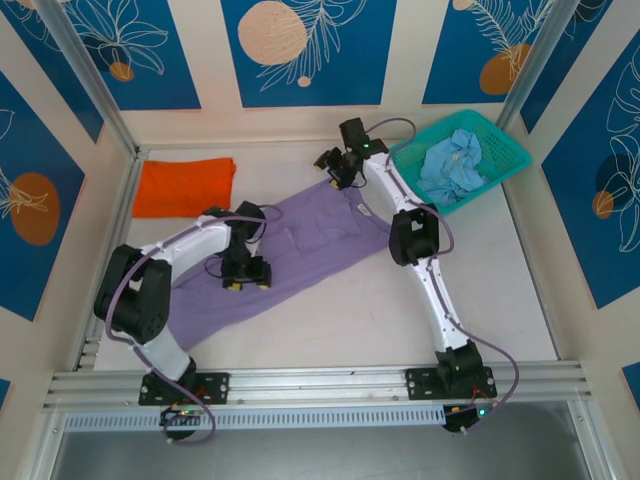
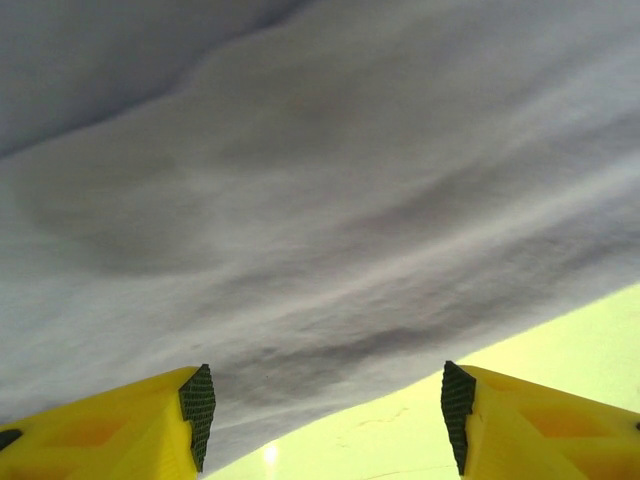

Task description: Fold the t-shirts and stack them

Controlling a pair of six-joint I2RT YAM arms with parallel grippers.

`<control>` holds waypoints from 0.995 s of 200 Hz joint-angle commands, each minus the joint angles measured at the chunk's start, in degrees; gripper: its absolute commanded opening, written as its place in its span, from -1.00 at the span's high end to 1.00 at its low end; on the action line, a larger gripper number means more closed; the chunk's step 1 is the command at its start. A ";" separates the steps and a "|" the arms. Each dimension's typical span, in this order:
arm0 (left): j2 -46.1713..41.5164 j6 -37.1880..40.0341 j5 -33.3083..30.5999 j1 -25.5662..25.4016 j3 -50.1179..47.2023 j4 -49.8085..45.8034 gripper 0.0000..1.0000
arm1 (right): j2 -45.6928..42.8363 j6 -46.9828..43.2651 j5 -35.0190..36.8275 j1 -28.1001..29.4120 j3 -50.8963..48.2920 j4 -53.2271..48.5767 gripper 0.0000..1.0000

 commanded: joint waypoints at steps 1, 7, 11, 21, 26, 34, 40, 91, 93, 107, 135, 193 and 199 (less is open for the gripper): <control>2.77 -0.02 3.09 -3.02 0.82 2.34 -0.26 | -11.49 -6.11 -0.23 -0.68 0.43 -3.20 -0.23; 3.87 -0.29 3.48 -3.51 0.95 2.86 -0.27 | -14.44 -7.64 1.40 -0.59 -1.72 -5.66 -0.23; 4.72 -0.55 3.45 -3.87 1.11 3.07 -0.27 | -16.52 -8.39 2.31 -0.56 -3.29 -6.78 -0.23; 7.18 -0.84 3.05 -4.84 1.91 3.30 -0.26 | -22.27 -10.44 4.19 -0.44 -10.79 -7.99 -0.22; 8.37 -0.85 2.98 -5.25 2.33 3.51 -0.26 | -25.61 -11.28 5.34 -0.35 -15.42 -7.87 -0.22; 10.12 -0.95 3.13 -5.98 2.79 4.09 -0.25 | -30.63 -11.76 6.67 -0.39 -23.50 -7.23 -0.22; 11.45 -1.31 3.16 -6.32 3.43 4.27 -0.24 | -34.18 -11.30 6.96 -0.58 -29.28 -6.92 -0.22; 19.50 -4.72 6.35 -11.31 13.15 4.45 -0.24 | -47.80 -7.71 4.99 -1.78 -66.21 -1.85 -0.02; 19.79 -4.82 6.54 -11.54 13.67 4.41 -0.24 | -47.78 -7.53 5.05 -1.81 -66.89 -1.86 -0.02; 21.83 -5.90 7.83 -12.52 17.11 4.34 -0.24 | -47.80 -6.29 4.35 -2.35 -70.78 0.22 -0.02; 25.45 -9.00 9.81 -13.25 23.64 3.69 -0.24 | -43.48 -6.27 5.01 -3.04 -68.48 -0.03 -0.03; 24.95 -9.59 14.51 -13.91 33.80 -1.05 -0.36 | -30.23 -3.93 6.50 -2.60 -54.39 -4.38 -0.05; 23.73 -8.33 12.76 -13.49 34.98 -3.27 -0.41 | -29.14 -3.71 6.49 -2.54 -53.08 -4.85 -0.05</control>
